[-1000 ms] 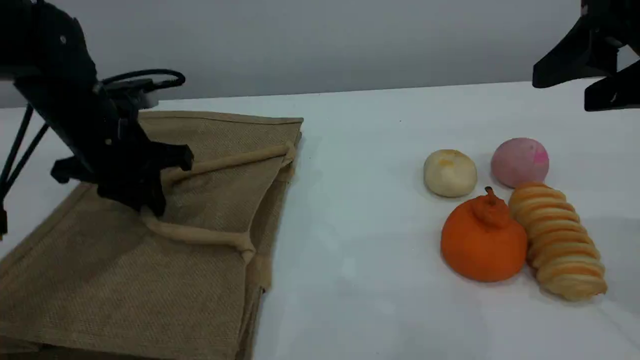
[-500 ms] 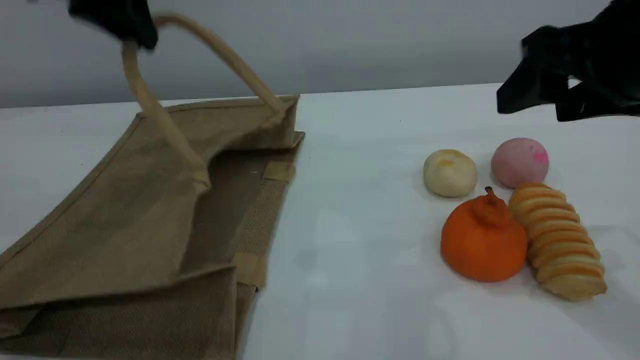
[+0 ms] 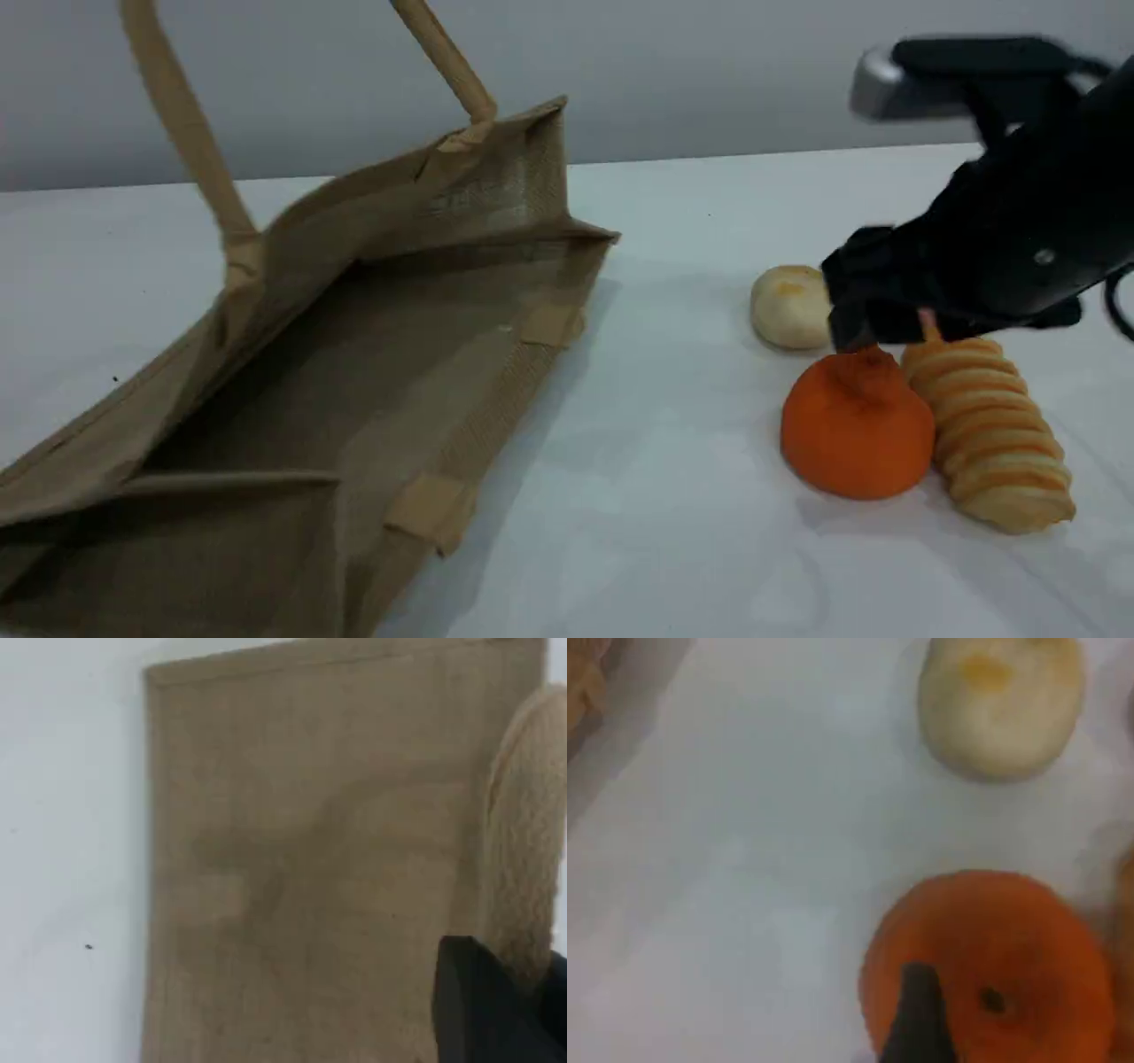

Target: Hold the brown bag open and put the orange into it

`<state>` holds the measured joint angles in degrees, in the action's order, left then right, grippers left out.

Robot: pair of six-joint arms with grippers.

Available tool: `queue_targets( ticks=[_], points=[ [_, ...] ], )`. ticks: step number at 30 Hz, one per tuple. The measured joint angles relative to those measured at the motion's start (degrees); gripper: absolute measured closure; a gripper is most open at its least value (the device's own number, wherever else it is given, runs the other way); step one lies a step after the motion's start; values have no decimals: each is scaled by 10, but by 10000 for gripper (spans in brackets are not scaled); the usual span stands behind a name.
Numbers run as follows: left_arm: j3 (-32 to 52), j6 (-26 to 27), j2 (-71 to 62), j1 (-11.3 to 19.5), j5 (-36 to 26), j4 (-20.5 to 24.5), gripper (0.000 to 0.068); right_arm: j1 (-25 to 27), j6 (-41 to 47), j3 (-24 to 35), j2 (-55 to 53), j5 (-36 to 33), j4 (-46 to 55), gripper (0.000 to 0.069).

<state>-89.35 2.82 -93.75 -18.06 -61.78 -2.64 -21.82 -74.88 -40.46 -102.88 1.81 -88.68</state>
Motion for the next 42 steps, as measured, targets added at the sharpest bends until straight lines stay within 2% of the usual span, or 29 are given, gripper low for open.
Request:
queue_targets(
  ticks=[6,11,13,15,19,21,29,35,42],
  points=[
    [0,0,10,0,-1,1,596,0,-3,-29,-52,-48,0,213],
    [0,0,12,0,-5,-2,596,0,-4,-31,-87,-38,0,213],
    [0,0,19,0,-6,-2,596,0,-5,-32,-99,-38,2,234],
    [0,0,25,0,-6,-2,596,0,-13,-34,-100,-45,7,297],
    [0,2,25,0,-6,-2,596,0,-22,-47,-99,-71,6,567],
    [0,2,25,0,-6,-3,596,0,-22,-53,-98,-89,5,643],
    [0,10,26,0,-11,-4,596,1,-21,-80,-76,-198,2,657],
    [0,10,40,0,-12,-5,596,1,-21,-85,-34,-234,-10,657],
    [-14,12,52,0,-13,-20,596,-10,-65,-88,-10,-298,-98,657]
  ],
)
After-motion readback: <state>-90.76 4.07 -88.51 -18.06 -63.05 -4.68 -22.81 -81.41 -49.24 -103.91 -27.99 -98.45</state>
